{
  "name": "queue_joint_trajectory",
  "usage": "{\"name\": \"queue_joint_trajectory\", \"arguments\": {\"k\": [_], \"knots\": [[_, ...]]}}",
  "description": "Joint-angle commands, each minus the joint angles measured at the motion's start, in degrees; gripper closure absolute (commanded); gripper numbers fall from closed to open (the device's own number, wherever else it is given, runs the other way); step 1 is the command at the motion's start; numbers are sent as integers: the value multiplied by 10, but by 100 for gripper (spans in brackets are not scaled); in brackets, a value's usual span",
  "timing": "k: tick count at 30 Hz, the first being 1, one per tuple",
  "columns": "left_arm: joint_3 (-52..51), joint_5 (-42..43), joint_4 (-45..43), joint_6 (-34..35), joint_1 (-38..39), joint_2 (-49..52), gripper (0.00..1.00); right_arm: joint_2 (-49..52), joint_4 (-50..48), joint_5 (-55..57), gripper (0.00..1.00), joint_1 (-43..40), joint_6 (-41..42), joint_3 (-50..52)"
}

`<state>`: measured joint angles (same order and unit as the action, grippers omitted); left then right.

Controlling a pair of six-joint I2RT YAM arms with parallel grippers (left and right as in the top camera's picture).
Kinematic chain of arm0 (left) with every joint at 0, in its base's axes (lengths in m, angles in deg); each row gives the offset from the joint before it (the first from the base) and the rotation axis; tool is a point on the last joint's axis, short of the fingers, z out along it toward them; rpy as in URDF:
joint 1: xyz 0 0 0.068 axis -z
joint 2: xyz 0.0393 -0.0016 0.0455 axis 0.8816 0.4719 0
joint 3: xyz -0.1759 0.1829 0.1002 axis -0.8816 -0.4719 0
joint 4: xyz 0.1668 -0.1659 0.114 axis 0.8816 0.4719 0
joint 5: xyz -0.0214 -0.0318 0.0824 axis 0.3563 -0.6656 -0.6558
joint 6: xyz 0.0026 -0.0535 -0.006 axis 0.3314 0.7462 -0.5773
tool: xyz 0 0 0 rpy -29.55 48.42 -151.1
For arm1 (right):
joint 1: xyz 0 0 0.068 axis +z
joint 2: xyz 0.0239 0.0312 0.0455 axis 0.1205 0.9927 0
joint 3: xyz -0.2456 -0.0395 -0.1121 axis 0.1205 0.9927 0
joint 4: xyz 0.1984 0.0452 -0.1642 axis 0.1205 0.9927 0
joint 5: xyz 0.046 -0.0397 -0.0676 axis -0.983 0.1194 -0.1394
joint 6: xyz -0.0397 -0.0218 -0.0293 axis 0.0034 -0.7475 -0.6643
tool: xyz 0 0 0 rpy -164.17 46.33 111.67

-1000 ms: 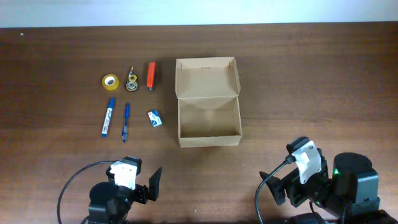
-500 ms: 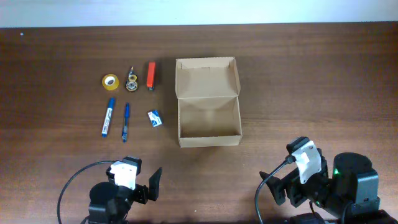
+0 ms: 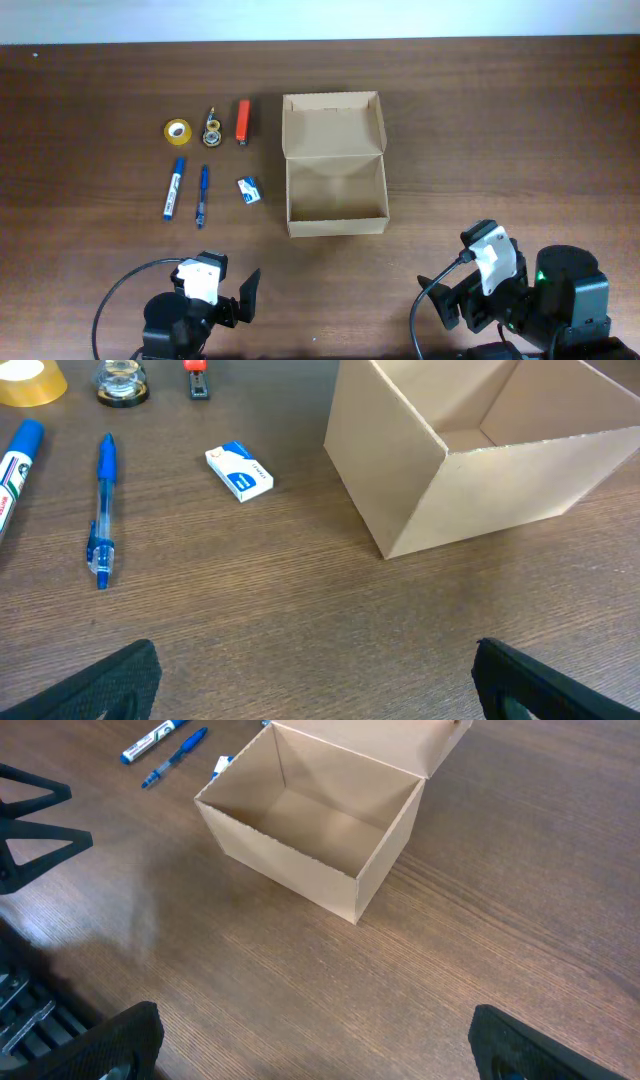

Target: Pack container

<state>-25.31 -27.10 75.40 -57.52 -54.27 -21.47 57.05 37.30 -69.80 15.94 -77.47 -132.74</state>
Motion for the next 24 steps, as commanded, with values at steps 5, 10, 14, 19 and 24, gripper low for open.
{"name": "queue_joint_trajectory", "arguments": {"k": [5, 10, 14, 19, 24], "knots": [[-3, 33, -47, 4, -2, -5, 1, -4, -2, 8, 1, -4, 0, 5], [-4, 37, -53, 3, -2, -5, 1, -4, -2, 8, 1, -4, 0, 5], [-3, 46, -57, 8, -2, -5, 1, -4, -2, 8, 1, -4, 0, 5], [6, 11, -57, 27, -2, 31, 1, -4, -2, 8, 1, -4, 0, 5], [61, -52, -57, 27, -2, 113, 1, -4, -2, 8, 1, -4, 0, 5]]}}
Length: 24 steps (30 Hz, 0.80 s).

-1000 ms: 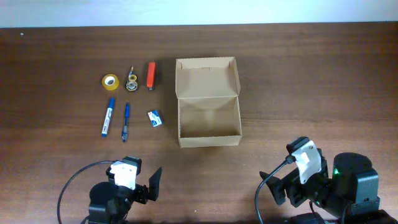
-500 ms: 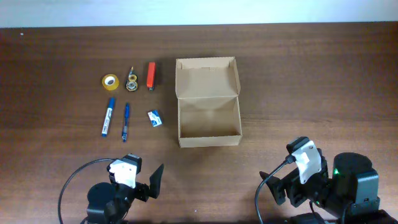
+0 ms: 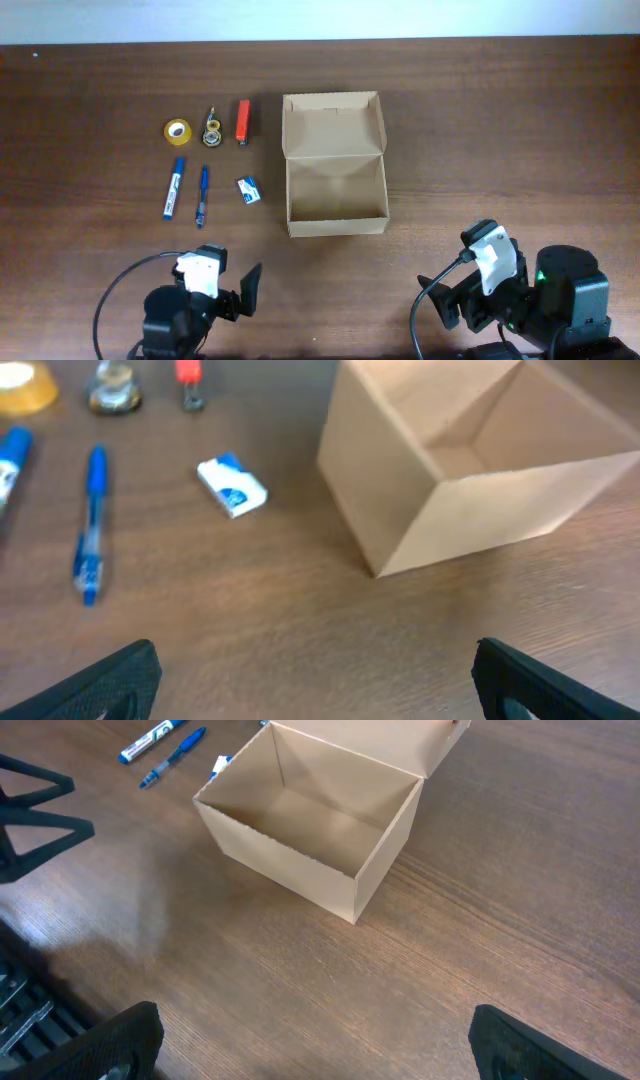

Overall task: Pack container
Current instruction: 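Reach the left gripper over the red stapler and lower onto it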

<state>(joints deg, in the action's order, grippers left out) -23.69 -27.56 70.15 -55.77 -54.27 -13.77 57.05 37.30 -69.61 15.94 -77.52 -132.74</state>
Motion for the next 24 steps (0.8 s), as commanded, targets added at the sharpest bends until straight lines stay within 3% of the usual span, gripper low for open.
{"name": "queue_joint_trajectory", "arguments": {"k": [1, 16, 24], "knots": [[60, -58, -4, 9, -2, 55, 1, -4, -2, 5, 1, -4, 0, 5], [340, -128, -4, -32, -14, 459, 1, -4, -2, 6, 1, -4, 0, 5], [498, -41, -4, -89, -83, 655, 1, -4, -2, 6, 1, -4, 0, 5]]}}
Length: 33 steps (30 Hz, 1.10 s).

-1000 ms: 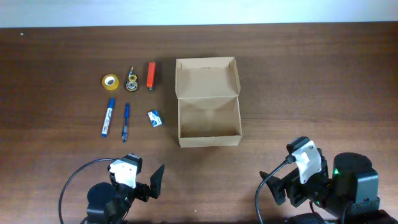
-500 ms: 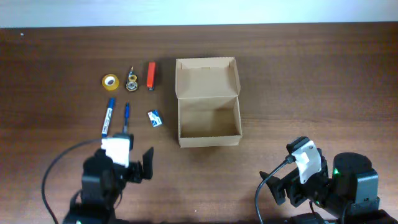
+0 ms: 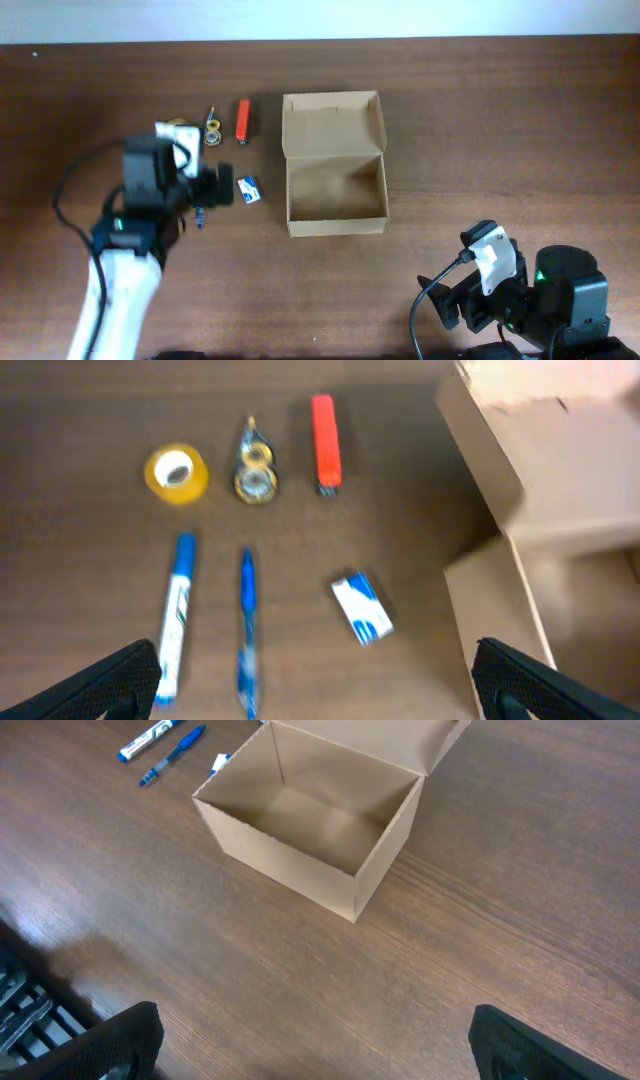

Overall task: Pack container
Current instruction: 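Reach the left gripper over the red stapler and lower onto it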

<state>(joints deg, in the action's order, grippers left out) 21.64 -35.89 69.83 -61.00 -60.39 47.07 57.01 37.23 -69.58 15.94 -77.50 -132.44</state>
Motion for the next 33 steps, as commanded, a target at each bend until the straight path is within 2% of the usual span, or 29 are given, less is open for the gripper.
{"name": "queue_joint_trajectory", "arguments": {"k": [1, 8, 16, 27, 33], "knots": [[63, 51, -1, -37, -30, 68, 1, -3, -1, 5, 1, -4, 0, 2], [184, 71, -1, -96, -50, 225, 1, -3, -1, 5, 1, -4, 0, 2], [293, 87, -2, -96, -41, 359, 1, -3, -1, 5, 1, -4, 0, 2], [298, 131, -92, -96, -29, 409, 1, -3, -1, 5, 1, -4, 0, 2], [298, 73, -110, -96, 0, 422, 1, -3, -1, 5, 1, -4, 0, 2]]}}
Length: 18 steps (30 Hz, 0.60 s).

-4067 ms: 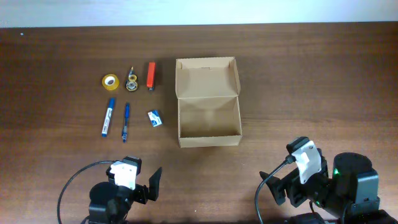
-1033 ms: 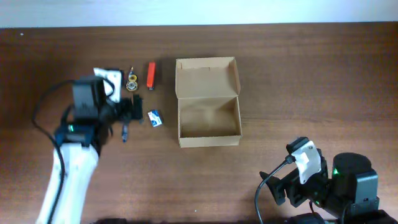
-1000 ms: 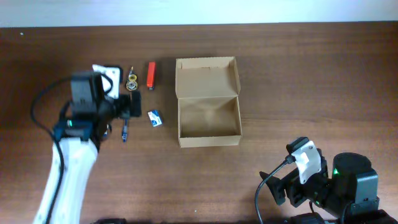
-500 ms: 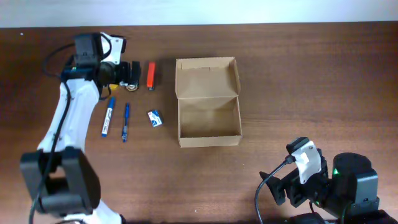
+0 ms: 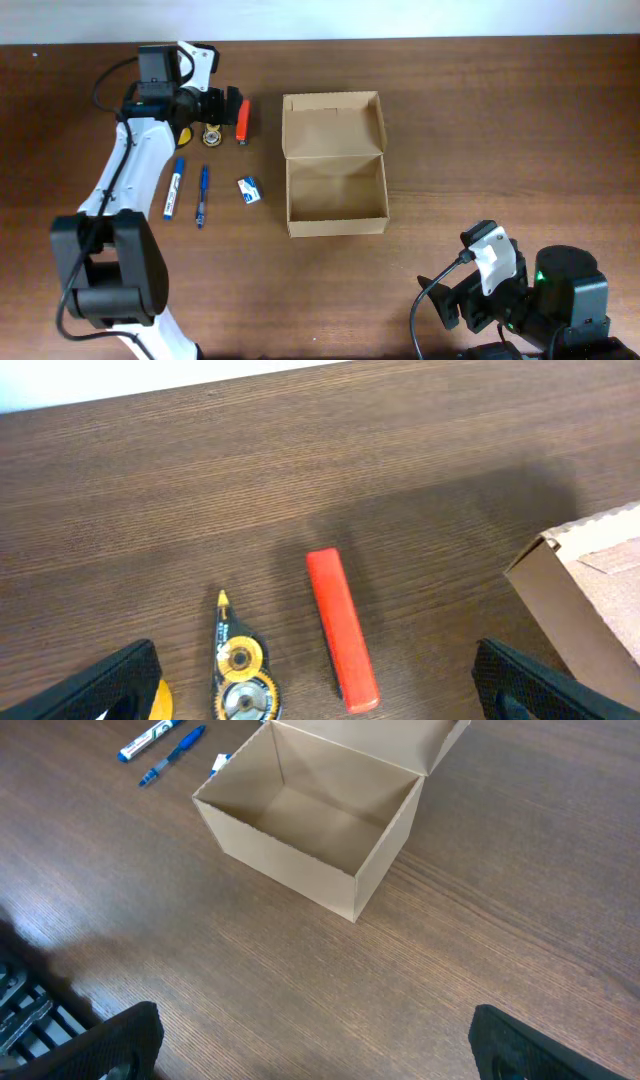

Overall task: Pack container
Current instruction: 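Reach the left gripper over the red stapler and lower onto it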

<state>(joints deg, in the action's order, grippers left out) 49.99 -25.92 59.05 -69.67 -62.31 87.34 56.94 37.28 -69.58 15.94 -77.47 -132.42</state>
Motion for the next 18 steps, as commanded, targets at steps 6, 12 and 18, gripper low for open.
{"name": "queue_joint_trajectory", "arguments": {"k": [6, 12, 18], "knots": [[14, -97, -11, -10, 66, 57, 1, -3, -2, 5, 1, -4, 0, 2], [16, -97, -15, -3, 71, 88, 1, -3, -2, 5, 1, -4, 0, 2], [16, -129, -19, -3, 71, 104, 1, -3, -2, 5, 1, -4, 0, 2]]}}
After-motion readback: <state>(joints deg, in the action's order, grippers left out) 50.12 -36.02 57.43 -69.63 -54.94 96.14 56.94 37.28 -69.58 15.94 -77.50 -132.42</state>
